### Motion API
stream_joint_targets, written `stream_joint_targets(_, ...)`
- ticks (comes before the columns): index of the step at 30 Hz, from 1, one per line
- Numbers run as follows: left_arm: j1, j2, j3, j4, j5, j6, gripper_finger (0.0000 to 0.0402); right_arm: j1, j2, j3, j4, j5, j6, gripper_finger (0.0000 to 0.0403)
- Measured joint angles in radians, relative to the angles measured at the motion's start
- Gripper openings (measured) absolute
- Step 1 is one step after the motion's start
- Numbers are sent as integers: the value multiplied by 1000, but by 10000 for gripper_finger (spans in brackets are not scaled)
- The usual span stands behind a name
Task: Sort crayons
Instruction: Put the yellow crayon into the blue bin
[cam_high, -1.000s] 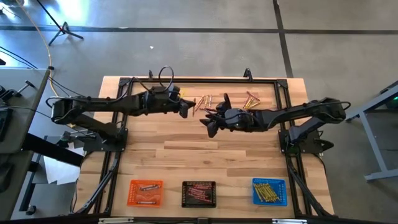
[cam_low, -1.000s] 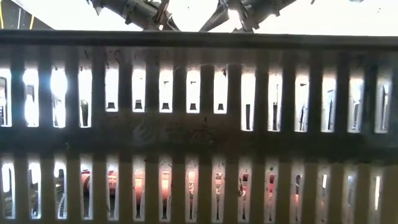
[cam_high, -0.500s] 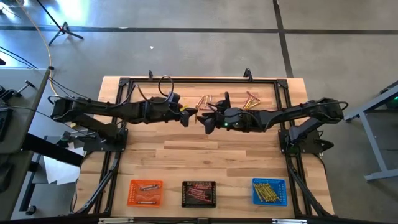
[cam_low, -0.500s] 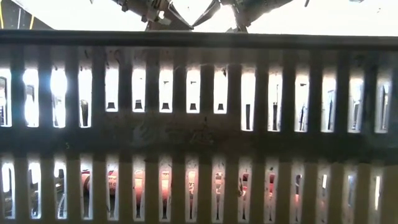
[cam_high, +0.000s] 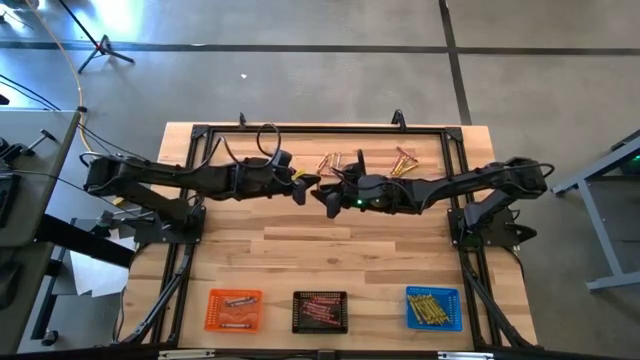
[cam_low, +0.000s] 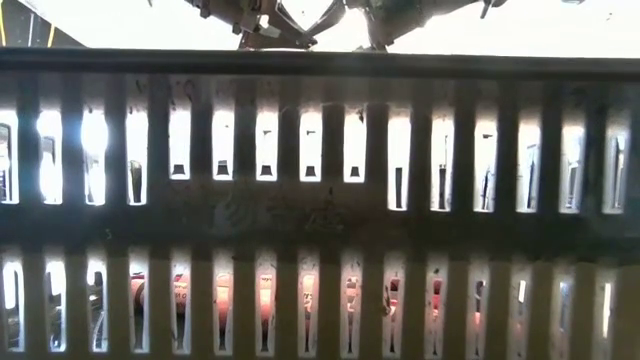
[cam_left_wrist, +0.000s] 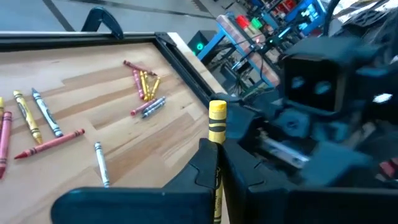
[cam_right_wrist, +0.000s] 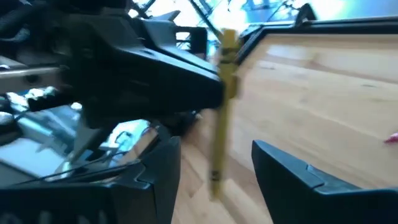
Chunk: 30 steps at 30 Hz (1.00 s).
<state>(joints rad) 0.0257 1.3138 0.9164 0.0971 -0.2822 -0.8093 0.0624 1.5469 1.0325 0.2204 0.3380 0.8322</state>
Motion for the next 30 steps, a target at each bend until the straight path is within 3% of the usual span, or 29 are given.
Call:
stream_joint_targets(9,0,64,1,41,42,0,0,0,20,-1,11,-32,14,110)
stream_joint_targets(17,-1,60,1,48,45,49,0,-4,19,-1,-17,-40,27,15)
stream_joint_targets(25,8,58,0,45,122,112,22,-11,-9,0,-129,-109,31,10)
stream_joint_targets(30,36,48,0,20,200,139,46,-6,-111,1,-315,-122,22,10)
